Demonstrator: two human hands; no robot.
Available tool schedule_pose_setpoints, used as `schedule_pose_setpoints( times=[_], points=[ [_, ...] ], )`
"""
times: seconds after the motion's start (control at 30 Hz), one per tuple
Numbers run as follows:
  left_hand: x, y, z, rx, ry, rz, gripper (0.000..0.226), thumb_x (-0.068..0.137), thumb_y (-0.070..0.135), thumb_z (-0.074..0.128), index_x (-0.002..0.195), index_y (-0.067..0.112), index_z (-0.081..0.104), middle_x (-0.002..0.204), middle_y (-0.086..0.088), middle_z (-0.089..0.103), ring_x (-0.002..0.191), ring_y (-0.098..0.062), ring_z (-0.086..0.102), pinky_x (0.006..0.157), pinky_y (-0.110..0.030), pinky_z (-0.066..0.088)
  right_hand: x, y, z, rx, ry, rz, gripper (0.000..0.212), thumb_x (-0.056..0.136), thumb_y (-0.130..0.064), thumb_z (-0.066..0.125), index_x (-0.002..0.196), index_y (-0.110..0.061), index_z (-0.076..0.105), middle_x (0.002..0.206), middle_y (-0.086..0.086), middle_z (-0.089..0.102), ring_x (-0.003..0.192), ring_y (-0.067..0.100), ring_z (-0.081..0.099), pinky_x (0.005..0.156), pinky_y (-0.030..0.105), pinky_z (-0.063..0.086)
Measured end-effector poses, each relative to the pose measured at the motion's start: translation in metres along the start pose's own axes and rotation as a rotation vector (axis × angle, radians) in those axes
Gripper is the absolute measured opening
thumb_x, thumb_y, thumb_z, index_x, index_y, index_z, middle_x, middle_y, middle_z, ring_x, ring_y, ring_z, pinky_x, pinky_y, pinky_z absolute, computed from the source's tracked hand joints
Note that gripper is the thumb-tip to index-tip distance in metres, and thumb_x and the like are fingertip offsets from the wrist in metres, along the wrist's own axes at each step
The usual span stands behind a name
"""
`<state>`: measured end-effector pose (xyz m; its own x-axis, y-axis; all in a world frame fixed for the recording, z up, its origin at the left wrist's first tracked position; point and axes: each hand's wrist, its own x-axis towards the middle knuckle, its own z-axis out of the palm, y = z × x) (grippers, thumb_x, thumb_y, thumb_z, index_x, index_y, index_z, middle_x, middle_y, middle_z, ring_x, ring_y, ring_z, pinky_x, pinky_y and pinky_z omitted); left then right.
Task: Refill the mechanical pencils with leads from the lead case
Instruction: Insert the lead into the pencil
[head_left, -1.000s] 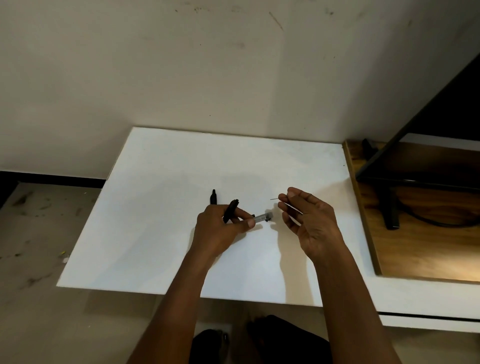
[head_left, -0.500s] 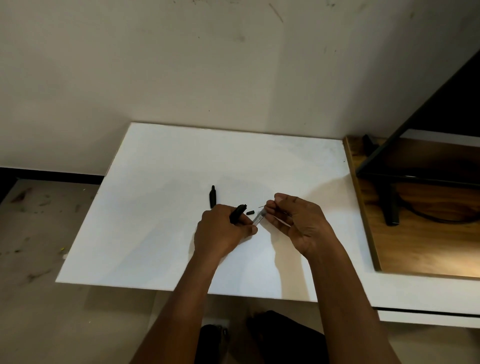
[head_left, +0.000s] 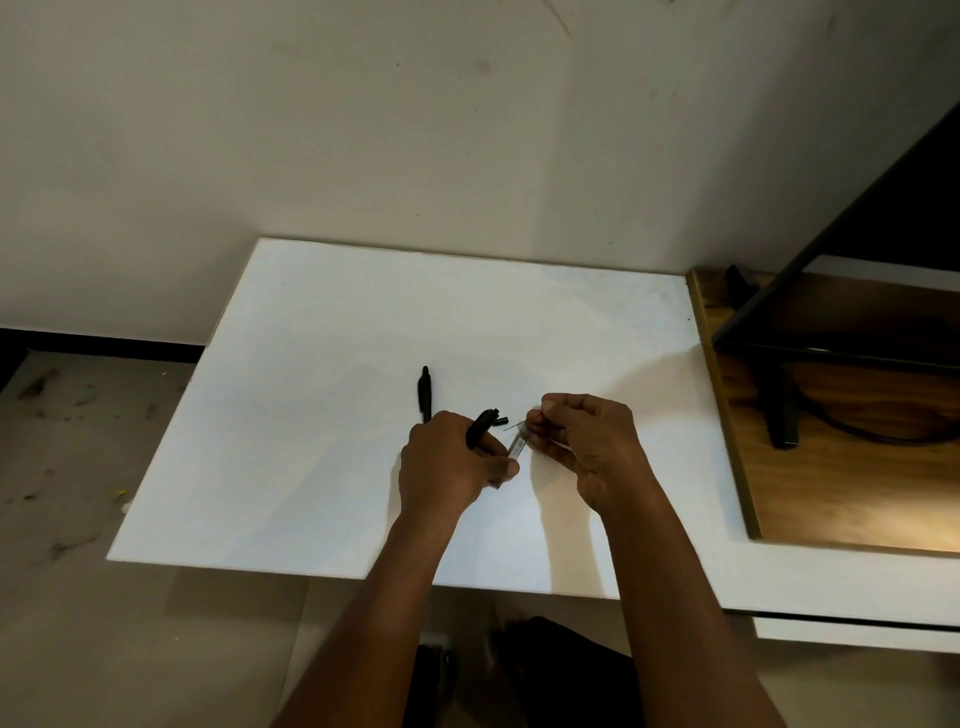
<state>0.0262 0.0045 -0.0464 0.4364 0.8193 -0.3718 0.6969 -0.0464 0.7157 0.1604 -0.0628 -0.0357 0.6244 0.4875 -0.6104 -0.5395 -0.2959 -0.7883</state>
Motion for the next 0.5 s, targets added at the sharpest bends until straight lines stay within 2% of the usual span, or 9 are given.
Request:
schedule_pose_setpoints(
  times=[0.17,0.3,0.4,0.5],
  points=[
    [-0.001,0.0,-0.001,0.007,0.024,0.001,0.008,0.067,0.026,0.086,0.068,0.021,0.08,0.064,0.006,0.075,0.072,-0.007,0.069,0.061,-0.022,0.046,0.002,0.001,-0.002,-0.013,0.011,0.0,0.007,0.093,0.003,0.063,0.088,-0.001,0.068,0.076,0.016,0.073,0.066,0.024,0.073,0.077,0.037,0.063],
    [0.002,-0.001,-0.005,-0.068,0.031,0.026,0.012,0.069,0.03,0.088,0.072,0.02,0.081,0.066,0.007,0.074,0.07,-0.002,0.067,0.058,-0.015,0.041,-0.001,-0.005,-0.004,0.062,0.023,-0.034,0.003,0.092,-0.002,0.067,0.09,-0.004,0.069,0.077,0.013,0.076,0.067,0.022,0.076,0.071,0.032,0.064],
    [0.003,0.002,-0.006,-0.132,0.068,0.066,0.019,0.072,0.038,0.086,0.074,0.021,0.08,0.059,0.013,0.067,0.06,0.013,0.06,0.055,-0.004,0.038,-0.005,-0.012,-0.002,0.179,0.02,-0.158,0.006,0.091,-0.005,0.07,0.096,-0.002,0.07,0.081,0.012,0.078,0.073,0.021,0.076,0.067,0.027,0.062],
    [0.003,0.005,-0.005,-0.131,0.101,0.096,0.023,0.079,0.045,0.079,0.081,0.022,0.077,0.065,0.008,0.069,0.06,0.002,0.059,0.055,-0.008,0.036,-0.012,-0.016,0.004,0.21,-0.015,-0.313,0.016,0.09,-0.005,0.072,0.103,0.004,0.069,0.085,0.015,0.078,0.08,0.024,0.076,0.071,0.025,0.06]
  ],
)
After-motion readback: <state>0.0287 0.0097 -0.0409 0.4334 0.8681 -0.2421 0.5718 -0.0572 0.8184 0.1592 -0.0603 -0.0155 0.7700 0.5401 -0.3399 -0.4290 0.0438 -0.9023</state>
